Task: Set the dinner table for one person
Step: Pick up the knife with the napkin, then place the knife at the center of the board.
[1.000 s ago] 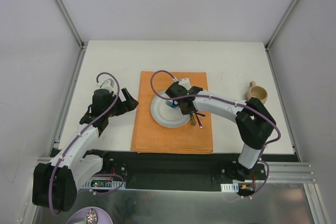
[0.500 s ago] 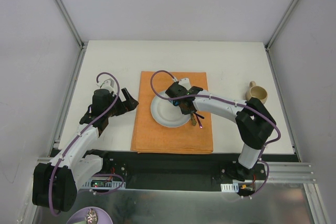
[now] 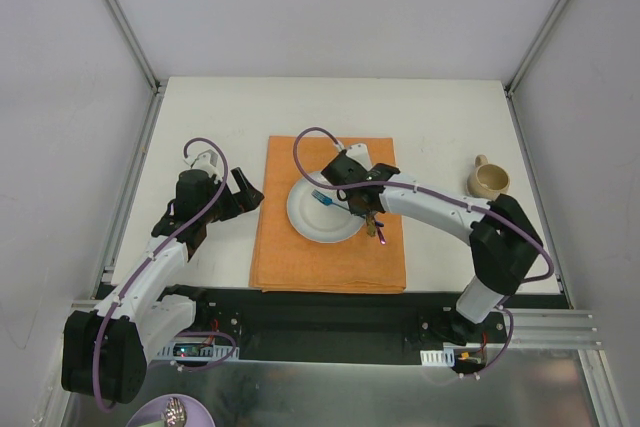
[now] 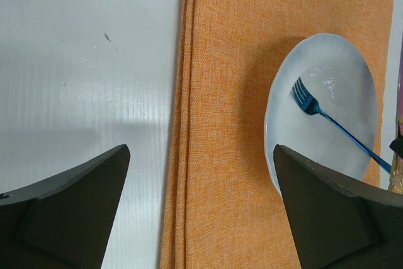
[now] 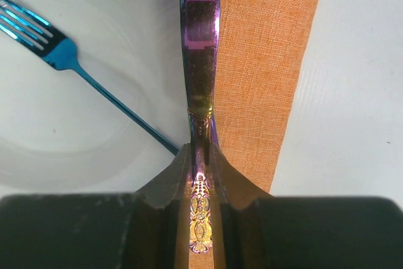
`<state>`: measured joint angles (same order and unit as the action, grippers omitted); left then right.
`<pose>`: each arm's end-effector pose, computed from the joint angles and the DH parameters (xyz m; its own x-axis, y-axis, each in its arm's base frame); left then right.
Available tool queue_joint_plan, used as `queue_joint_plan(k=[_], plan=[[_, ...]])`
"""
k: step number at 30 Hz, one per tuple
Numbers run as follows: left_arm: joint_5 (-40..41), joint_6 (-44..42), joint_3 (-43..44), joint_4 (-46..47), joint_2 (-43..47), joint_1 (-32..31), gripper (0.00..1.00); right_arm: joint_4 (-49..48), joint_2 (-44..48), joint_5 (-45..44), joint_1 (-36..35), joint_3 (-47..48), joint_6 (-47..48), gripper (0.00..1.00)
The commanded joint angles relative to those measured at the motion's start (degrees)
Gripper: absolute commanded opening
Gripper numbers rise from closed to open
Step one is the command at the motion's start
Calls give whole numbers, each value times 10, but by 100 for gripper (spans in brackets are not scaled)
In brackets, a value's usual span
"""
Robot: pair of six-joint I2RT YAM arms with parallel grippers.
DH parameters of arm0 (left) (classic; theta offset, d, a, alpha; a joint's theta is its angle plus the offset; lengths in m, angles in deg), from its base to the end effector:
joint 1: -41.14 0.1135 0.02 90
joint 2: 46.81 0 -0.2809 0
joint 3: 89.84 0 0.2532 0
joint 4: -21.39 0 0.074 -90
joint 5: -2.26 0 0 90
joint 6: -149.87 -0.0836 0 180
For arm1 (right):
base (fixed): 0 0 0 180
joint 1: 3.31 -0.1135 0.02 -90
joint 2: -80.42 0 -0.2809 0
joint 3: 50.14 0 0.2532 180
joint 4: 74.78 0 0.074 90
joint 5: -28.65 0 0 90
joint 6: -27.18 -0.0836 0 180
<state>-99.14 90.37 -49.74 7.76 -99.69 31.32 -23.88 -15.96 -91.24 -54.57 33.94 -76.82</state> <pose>0.2308 -0.0567 0.2121 -0.5510 -0.4095 -0.7271 0.0719 0.8447 -0.5303 0.2607 0.2584 0.2080 -0.6716 -0.5019 -0.5451 -0.3846 0.8649 -0.3225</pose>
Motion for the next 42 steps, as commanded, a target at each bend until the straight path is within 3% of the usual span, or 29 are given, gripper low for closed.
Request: queue_joint_plan(k=[1,13,28,42], plan=[[8,-8,-1,5,0,-6,99,22,40,-31,-2,21,4,1],[8,-9,-1,5,1,-6,99,51,44,-87,37,16,4,1],[8,-10,-2,5,-5,-6,99,-49,120,19,280,-113,100,1],[9,-11,-1,4,-11,-6,99,-27,53,54,375,-115,115,1]])
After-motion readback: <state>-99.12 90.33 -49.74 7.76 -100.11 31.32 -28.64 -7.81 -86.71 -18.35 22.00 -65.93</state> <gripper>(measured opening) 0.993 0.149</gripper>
